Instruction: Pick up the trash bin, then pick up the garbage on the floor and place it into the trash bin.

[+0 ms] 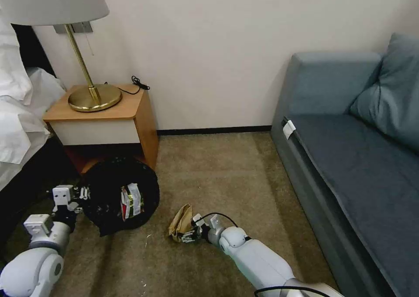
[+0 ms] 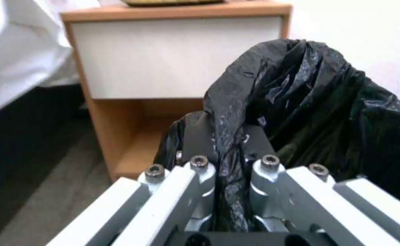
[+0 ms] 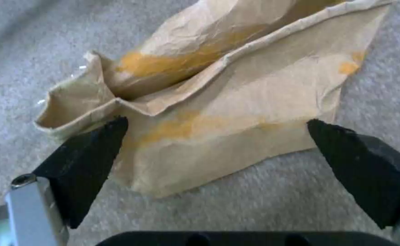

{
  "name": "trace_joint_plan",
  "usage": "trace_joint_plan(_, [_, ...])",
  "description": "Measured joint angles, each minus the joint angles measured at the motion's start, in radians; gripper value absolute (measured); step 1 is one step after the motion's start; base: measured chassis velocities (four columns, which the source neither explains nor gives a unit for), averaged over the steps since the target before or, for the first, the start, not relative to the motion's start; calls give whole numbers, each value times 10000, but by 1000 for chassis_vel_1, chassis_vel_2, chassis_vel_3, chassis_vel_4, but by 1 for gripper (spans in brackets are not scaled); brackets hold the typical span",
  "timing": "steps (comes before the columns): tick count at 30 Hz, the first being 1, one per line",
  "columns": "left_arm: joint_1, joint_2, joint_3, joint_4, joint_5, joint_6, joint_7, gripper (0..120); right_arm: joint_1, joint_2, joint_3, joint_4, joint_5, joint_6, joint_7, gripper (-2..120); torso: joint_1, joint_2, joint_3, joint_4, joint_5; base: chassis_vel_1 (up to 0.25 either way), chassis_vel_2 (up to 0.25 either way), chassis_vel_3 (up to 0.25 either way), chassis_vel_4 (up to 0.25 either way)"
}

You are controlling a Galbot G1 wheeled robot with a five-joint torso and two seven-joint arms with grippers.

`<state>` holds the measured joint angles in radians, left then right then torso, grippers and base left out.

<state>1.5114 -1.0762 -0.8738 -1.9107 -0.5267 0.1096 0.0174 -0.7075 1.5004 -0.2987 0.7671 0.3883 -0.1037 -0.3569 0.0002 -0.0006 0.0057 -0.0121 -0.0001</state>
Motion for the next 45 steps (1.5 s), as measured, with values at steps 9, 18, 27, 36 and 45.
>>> trace_joint_plan(9, [52, 224, -408, 212, -308, 22, 0, 4, 112, 171, 14, -559, -91, 277, -319, 79, 0, 0, -1, 0, -1, 0, 0, 0, 0])
trace_joint_plan(18, [-62, 175, -334, 449, -303, -46, 37, 4, 130, 197, 102, -719, -104, 347, -368, 46, 0, -1, -2, -1, 0, 0, 0, 0, 0])
trace_joint_plan(27, [-58, 156, -282, 501, -289, -83, 70, 4, 117, 210, 249, -774, -156, 355, -375, 18, 0, 0, -2, -1, 1, 0, 0, 0, 0])
trace_joint_plan(36, [-11, 192, -367, 655, -276, -145, 102, 4, 34, 215, 395, -763, -253, 367, -397, 0, 0, -1, -2, 0, 1, 0, 0, 0, 0])
trace_joint_plan(45, [134, 267, -593, 484, -358, -122, 75, 4, 55, 90, 475, -644, -287, 363, -396, 0, 0, 0, -1, -1, 3, 0, 0, 0, 0])
